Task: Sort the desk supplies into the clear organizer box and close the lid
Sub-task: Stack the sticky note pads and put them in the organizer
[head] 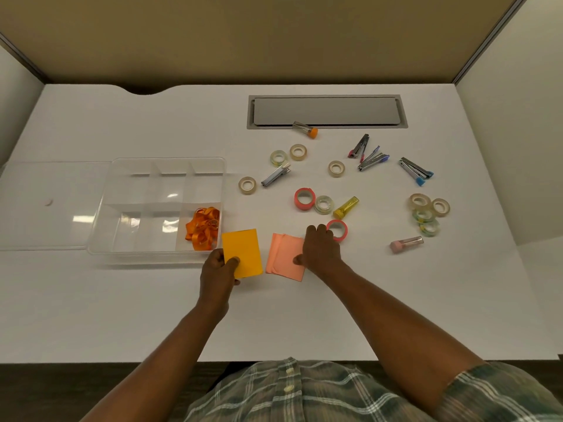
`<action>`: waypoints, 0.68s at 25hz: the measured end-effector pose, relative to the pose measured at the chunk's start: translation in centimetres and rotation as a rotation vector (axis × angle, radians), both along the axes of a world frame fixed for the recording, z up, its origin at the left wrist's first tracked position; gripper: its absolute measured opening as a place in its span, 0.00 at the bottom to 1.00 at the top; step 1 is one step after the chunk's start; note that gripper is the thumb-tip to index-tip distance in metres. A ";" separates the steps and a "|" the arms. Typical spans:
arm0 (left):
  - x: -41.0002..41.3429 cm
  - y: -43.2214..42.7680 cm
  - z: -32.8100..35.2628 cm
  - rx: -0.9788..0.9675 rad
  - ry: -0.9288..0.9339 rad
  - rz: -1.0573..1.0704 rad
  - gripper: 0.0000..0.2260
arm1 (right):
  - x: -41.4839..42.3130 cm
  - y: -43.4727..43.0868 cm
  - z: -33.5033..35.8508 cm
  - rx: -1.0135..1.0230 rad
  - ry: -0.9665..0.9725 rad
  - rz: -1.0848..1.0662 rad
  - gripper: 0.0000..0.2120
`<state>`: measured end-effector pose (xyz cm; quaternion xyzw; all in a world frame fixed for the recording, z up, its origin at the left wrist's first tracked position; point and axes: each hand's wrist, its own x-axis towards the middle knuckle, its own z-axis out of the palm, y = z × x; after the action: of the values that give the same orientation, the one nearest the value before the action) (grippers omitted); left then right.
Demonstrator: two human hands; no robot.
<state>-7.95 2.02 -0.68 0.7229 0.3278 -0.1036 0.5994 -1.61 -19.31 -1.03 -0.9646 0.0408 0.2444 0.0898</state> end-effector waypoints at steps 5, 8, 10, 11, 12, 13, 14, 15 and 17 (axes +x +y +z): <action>-0.1 0.1 0.0 -0.007 0.019 -0.022 0.08 | 0.6 -0.3 0.1 0.099 0.029 0.003 0.31; 0.0 0.1 0.3 -0.030 0.026 -0.026 0.08 | 0.5 -0.7 0.5 0.244 -0.015 -0.075 0.23; 0.2 0.2 0.6 -0.064 0.019 -0.042 0.06 | 0.5 -1.0 1.2 0.336 -0.084 -0.119 0.15; 0.3 0.2 0.8 -0.088 0.011 -0.059 0.04 | 0.5 -1.1 1.6 0.379 -0.120 -0.126 0.12; 0.5 0.1 1.0 -0.109 -0.002 -0.083 0.02 | 0.4 -1.1 2.1 0.445 -0.134 -0.139 0.10; 0.7 -0.2 1.1 -0.115 -0.022 -0.110 0.02 | 0.4 -1.1 2.7 0.552 -0.110 -0.176 0.09; 0.8 -0.5 1.3 -0.107 -0.042 -0.136 0.03 | 0.3 -0.9 3.2 0.692 -0.047 -0.229 0.08; 1.0 -0.8 1.4 -0.091 -0.062 -0.161 0.02 | 0.2 -0.7 3.7 0.813 0.046 -0.264 0.08; 1.4 -1.3 1.6 -0.067 -0.086 -0.201 0.02 | 0.4 -0.1 4.4 0.920 0.223 -0.230 0.08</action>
<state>-6.57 0.67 0.92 0.7355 0.2241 -0.1428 0.6232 -1.25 -19.38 3.38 -0.7821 0.0445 0.3275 0.5283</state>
